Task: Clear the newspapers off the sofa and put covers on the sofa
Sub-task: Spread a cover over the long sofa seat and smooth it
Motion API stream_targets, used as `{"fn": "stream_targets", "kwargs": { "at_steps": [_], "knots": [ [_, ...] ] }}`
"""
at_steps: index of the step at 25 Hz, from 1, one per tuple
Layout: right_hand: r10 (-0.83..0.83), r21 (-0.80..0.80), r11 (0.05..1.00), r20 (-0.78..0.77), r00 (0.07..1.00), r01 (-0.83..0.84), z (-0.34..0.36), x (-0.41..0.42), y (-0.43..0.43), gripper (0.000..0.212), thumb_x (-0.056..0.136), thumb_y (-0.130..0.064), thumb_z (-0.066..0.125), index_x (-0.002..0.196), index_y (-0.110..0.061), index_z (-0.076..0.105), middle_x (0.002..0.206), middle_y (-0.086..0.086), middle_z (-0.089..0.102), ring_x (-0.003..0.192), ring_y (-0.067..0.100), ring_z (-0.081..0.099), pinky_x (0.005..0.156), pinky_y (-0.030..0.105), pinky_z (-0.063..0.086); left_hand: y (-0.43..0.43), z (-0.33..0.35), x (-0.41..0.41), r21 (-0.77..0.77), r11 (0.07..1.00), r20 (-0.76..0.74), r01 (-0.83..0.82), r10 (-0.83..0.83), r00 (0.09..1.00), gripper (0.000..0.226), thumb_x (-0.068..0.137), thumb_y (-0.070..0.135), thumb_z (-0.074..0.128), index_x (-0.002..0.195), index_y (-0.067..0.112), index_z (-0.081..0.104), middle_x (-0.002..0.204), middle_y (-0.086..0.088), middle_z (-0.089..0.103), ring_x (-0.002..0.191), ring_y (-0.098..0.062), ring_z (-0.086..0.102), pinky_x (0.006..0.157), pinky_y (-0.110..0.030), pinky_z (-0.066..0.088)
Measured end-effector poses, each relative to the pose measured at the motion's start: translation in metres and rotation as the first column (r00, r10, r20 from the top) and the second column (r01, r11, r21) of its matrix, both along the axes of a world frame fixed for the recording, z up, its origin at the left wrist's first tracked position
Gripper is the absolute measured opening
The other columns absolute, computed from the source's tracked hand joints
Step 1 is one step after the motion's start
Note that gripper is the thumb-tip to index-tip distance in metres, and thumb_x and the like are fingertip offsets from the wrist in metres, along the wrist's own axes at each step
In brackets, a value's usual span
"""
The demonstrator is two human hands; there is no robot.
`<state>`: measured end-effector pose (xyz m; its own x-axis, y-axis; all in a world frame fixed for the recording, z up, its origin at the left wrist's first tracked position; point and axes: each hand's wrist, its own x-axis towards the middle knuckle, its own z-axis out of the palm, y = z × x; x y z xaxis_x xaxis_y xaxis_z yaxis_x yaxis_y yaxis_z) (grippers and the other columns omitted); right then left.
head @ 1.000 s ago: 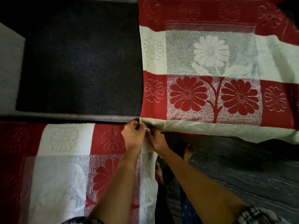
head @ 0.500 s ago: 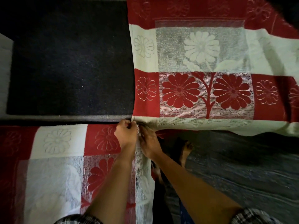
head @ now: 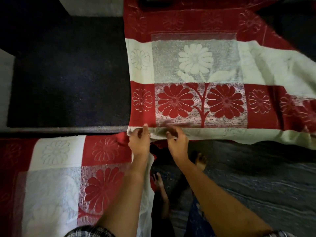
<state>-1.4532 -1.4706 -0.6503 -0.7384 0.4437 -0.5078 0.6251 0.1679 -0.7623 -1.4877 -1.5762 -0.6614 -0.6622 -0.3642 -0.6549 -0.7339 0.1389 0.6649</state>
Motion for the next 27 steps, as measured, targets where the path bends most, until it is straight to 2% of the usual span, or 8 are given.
{"fn": "stream_targets", "kwargs": {
  "at_steps": [3,5,7,9,11,13,18,27],
  "knots": [
    [-0.155,-0.084,0.985,-0.013,0.988,0.154,0.031,-0.016,0.043,0.024,0.094,-0.019,0.053,0.114,-0.009,0.061,0.107,0.002,0.064,0.102,0.016,0.058,0.092,0.027,0.044,0.05,0.039,-0.007,0.216,0.97,-0.045,0.113,-0.106,0.993,0.034,0.094,0.039,0.047,0.109,0.012,0.06,0.111,-0.007,0.065,0.106,-0.025,0.061,0.098,-0.041,0.046],
    [-0.268,-0.256,0.931,0.011,0.963,0.261,0.049,-0.024,0.08,0.029,0.096,-0.033,0.048,0.113,-0.014,0.06,0.102,-0.007,0.063,0.098,0.01,0.058,0.091,0.026,0.042,0.089,0.064,-0.018,0.305,0.943,-0.047,0.132,-0.123,0.991,0.048,0.095,0.043,0.04,0.126,0.009,0.054,0.126,-0.009,0.059,0.117,-0.025,0.055,0.102,-0.036,0.041],
    [-0.274,-0.399,0.878,0.034,0.961,0.265,0.062,-0.03,0.131,0.054,0.093,-0.055,0.037,0.126,-0.016,0.055,0.12,-0.005,0.059,0.111,0.012,0.054,0.098,0.028,0.038,0.137,0.089,-0.032,0.392,0.905,-0.031,0.165,-0.167,0.985,0.055,0.098,0.045,0.03,0.137,0.009,0.043,0.139,-0.01,0.048,0.127,-0.025,0.045,0.105,-0.034,0.035],
    [-0.239,-0.469,0.857,0.003,0.971,0.213,0.072,-0.03,0.193,0.073,0.089,-0.068,0.021,0.14,-0.02,0.042,0.141,0.006,0.046,0.128,0.019,0.043,0.109,0.038,0.032,0.198,0.116,-0.042,0.456,0.863,-0.044,0.217,-0.222,0.974,0.059,0.098,0.048,0.023,0.143,0.011,0.034,0.146,-0.009,0.039,0.134,-0.025,0.037,0.11,-0.037,0.027],
    [-0.297,-0.513,0.817,0.019,0.955,0.264,0.09,-0.027,0.258,0.08,0.086,-0.071,0.013,0.148,-0.021,0.023,0.153,0.007,0.027,0.138,0.022,0.03,0.115,0.044,0.021,0.264,0.142,-0.046,0.495,0.823,-0.076,0.28,-0.28,0.957,0.06,0.097,0.049,0.022,0.144,0.013,0.032,0.148,-0.009,0.035,0.136,-0.025,0.034,0.111,-0.039,0.024],
    [-0.359,-0.532,0.785,0.025,0.933,0.316,0.108,-0.019,0.323,0.084,0.085,-0.073,0.01,0.149,-0.02,0.016,0.155,0.006,0.019,0.141,0.024,0.025,0.117,0.047,0.015,0.328,0.158,-0.04,0.505,0.791,-0.094,0.345,-0.348,0.933,0.058,0.097,0.048,0.021,0.144,0.014,0.032,0.149,-0.009,0.033,0.136,-0.026,0.033,0.112,-0.04,0.023],
    [-0.473,-0.499,0.741,0.088,0.877,0.45,0.141,0.005,0.445,0.078,0.089,-0.067,0.004,0.148,-0.019,0.019,0.157,0.006,0.01,0.144,0.025,0.012,0.117,0.047,0.007,0.447,0.17,-0.016,0.513,0.73,-0.109,0.45,-0.465,0.879,0.058,0.097,0.049,0.018,0.145,0.017,0.029,0.151,-0.009,0.031,0.138,-0.027,0.031,0.114,-0.044,0.019],
    [-0.557,-0.495,0.681,0.129,0.82,0.54,0.136,0.05,0.568,0.081,0.088,-0.068,0.004,0.148,-0.018,0.021,0.157,0.007,0.013,0.144,0.024,0.012,0.116,0.048,0.007,0.579,0.158,0.019,0.505,0.689,-0.041,0.521,-0.583,0.811,0.058,0.098,0.049,0.019,0.143,0.017,0.033,0.149,-0.011,0.033,0.136,-0.029,0.033,0.114,-0.043,0.021]
  ]
}}
